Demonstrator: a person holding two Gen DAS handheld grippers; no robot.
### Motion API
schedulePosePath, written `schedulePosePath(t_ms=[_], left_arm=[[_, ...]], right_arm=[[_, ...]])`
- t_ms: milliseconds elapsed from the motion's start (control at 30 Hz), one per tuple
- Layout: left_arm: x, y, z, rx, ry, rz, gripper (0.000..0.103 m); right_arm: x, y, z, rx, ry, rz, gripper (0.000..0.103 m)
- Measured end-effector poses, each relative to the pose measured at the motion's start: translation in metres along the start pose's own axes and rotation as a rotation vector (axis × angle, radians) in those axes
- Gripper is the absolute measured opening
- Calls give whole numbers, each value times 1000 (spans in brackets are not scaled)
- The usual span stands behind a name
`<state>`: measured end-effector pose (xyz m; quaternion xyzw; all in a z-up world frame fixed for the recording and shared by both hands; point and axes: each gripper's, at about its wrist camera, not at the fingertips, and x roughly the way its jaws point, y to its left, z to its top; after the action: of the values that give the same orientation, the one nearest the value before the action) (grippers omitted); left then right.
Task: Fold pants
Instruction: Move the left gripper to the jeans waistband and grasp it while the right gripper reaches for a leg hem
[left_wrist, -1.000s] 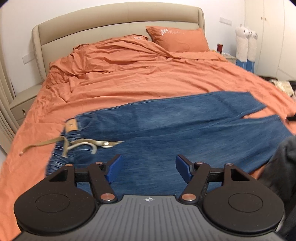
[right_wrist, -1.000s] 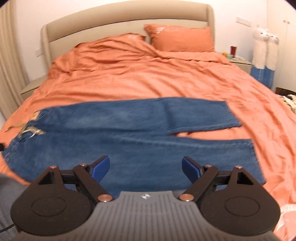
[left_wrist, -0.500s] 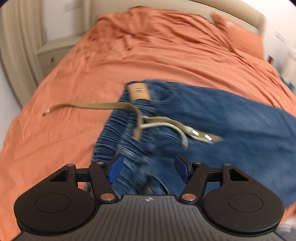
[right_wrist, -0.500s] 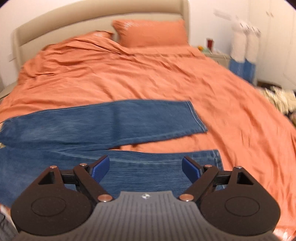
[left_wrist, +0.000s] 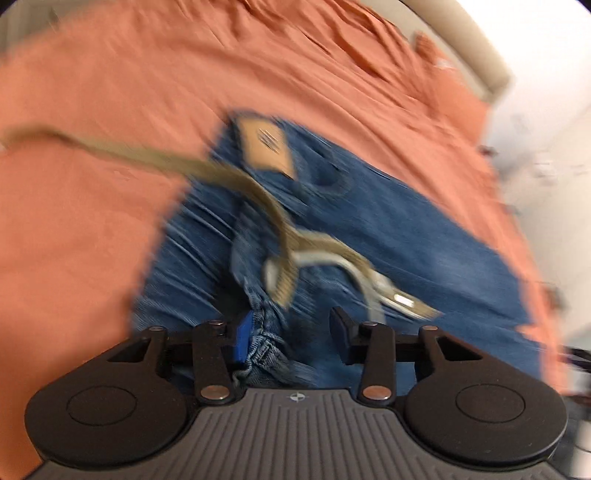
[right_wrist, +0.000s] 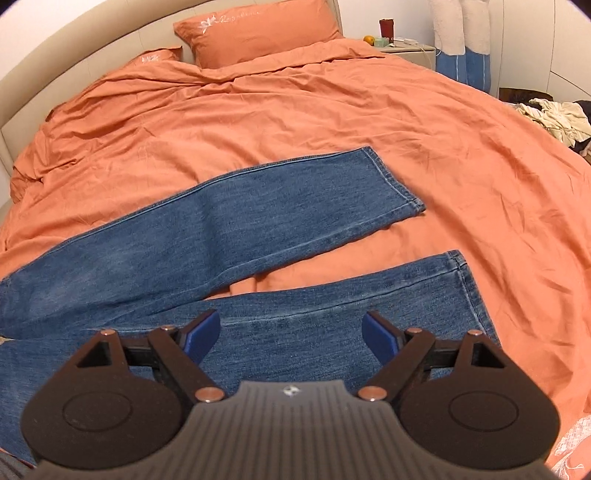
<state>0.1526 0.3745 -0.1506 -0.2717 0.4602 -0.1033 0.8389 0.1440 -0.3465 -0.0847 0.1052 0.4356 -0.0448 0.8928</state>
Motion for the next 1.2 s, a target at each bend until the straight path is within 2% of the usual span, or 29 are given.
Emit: schedulePosePath(t_ms=[33, 67, 133, 200, 267, 333, 400, 433, 533, 600, 667, 767, 867, 967, 1067, 1200], left_arm=[[1, 3, 0, -16, 13, -13, 48], [6, 7, 1, -47, 41, 14, 49], [17, 13, -3, -127, 75, 42, 38], [13, -6, -6, -63, 14, 90, 20], [-4, -27, -12, -26, -71, 116, 9], [-30, -44, -19, 22, -164, 165, 10], [-49, -47, -22, 5, -181, 223, 10], [-51, -45, -25, -2, -165, 239, 10], [-22, -42, -33, 68, -69, 380, 11], [-3, -29, -35, 33, -26, 413, 11], [13, -27, -34, 37, -16, 443, 13], [12, -40, -32, 100, 1, 484, 26], [-13, -52, -29, 153, -11, 514, 46], [-41, -72, -38, 275, -15, 515, 47], [-51, -97, -51, 419, 5, 489, 48], [-43, -126, -90, 673, 97, 515, 52]], right_arm=[[1, 1, 0, -5, -1, -8, 81], [2, 3, 1, -11, 0, -13, 81], [5, 6, 2, -24, 3, -24, 81], [7, 9, 2, -40, 15, -36, 81], [7, 11, 2, -56, 24, -44, 81], [5, 12, 0, -67, 21, -49, 81], [2, 10, -2, -64, 13, -47, 81], [1, 9, -2, -58, 9, -46, 81], [0, 5, -3, -39, 1, -38, 81], [-1, 2, -3, -29, -3, -29, 81], [-4, 0, -4, -23, -8, -19, 81], [-11, -7, -5, -1, -10, 6, 81], [-18, -20, -4, 54, -6, 47, 81], [-25, -35, 1, 101, -4, 66, 81], [-32, -49, 5, 68, -6, 33, 81], [-41, -69, 10, 28, 7, 8, 81]])
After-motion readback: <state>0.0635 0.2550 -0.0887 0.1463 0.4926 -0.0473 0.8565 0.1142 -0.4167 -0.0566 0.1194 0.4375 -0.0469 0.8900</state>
